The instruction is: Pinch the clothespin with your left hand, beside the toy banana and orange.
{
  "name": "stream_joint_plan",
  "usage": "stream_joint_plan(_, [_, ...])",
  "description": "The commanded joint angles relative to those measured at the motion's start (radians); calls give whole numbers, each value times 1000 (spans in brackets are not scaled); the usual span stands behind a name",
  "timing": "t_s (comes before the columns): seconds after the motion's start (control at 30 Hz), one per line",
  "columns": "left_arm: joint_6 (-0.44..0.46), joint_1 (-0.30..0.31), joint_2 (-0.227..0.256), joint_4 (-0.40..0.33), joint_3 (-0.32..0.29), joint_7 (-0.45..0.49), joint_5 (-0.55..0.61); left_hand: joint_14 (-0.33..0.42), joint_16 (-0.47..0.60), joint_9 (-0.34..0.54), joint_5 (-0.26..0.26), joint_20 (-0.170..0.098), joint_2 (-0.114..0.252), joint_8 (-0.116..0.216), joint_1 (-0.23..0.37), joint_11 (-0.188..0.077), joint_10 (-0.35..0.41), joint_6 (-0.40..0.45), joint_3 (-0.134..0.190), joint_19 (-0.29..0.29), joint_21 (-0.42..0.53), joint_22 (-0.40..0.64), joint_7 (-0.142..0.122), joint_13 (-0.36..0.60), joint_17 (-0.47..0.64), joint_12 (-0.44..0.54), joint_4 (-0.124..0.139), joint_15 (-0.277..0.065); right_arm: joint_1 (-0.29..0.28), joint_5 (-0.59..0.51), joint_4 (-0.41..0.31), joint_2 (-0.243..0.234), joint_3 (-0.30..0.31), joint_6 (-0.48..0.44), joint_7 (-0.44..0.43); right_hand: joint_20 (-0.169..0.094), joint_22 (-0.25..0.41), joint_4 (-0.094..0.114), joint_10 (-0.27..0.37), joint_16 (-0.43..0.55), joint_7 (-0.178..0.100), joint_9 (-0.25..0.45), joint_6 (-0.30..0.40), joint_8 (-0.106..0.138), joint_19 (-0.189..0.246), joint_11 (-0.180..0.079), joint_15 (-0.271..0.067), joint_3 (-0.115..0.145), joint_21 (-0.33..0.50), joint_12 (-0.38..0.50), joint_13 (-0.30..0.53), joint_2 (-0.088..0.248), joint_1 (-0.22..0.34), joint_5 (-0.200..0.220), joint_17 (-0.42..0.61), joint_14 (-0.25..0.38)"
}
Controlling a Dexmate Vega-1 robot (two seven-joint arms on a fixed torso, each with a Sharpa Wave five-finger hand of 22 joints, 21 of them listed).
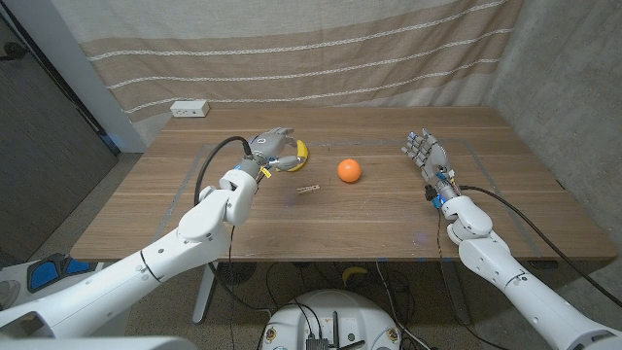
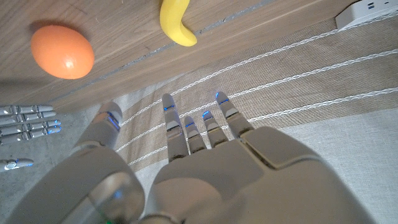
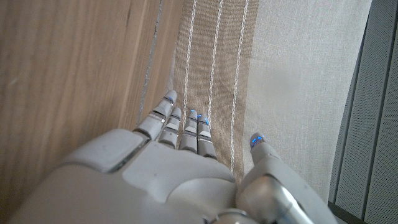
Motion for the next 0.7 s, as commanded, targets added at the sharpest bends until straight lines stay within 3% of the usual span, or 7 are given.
stream_joint_plan(0.03, [104, -19, -37, -5, 48, -128, 165, 13, 2, 1, 5, -5, -7, 14, 42, 3, 13, 28, 11, 13, 0, -1, -13, 5, 2, 9, -2, -22, 2, 3, 9, 3, 0, 7, 11, -3, 5, -4, 8, 8, 4, 3, 8, 3, 11, -3, 2, 0, 2, 5, 4, 2, -1, -2, 4, 11])
stream_joint_plan(0.37, [108, -45, -50, -11, 47, -285, 196, 13, 1, 0, 2, -5, -29, 25, 119, 3, 29, 61, 10, 15, -3, 0, -10, 5, 2, 10, 1, -24, -5, 2, 0, 0, 3, 8, 6, -3, 5, -5, 8, 10, 4, 3, 10, 3, 13, -2, 4, -1, 2, 4, 4, 3, -3, -2, 5, 14])
stream_joint_plan(0.7, [113, -57, -65, -8, 54, -390, 258, 16, 1, 0, 0, -6, -37, 26, 150, -3, 32, 70, 7, 19, -2, 0, -10, 5, 2, 9, 2, -25, -10, 2, -4, -2, 4, 10, 7, -2, 5, -6, 11, 11, 4, 3, 11, 2, 14, -2, 4, -1, 2, 4, 4, 3, -5, -2, 5, 15])
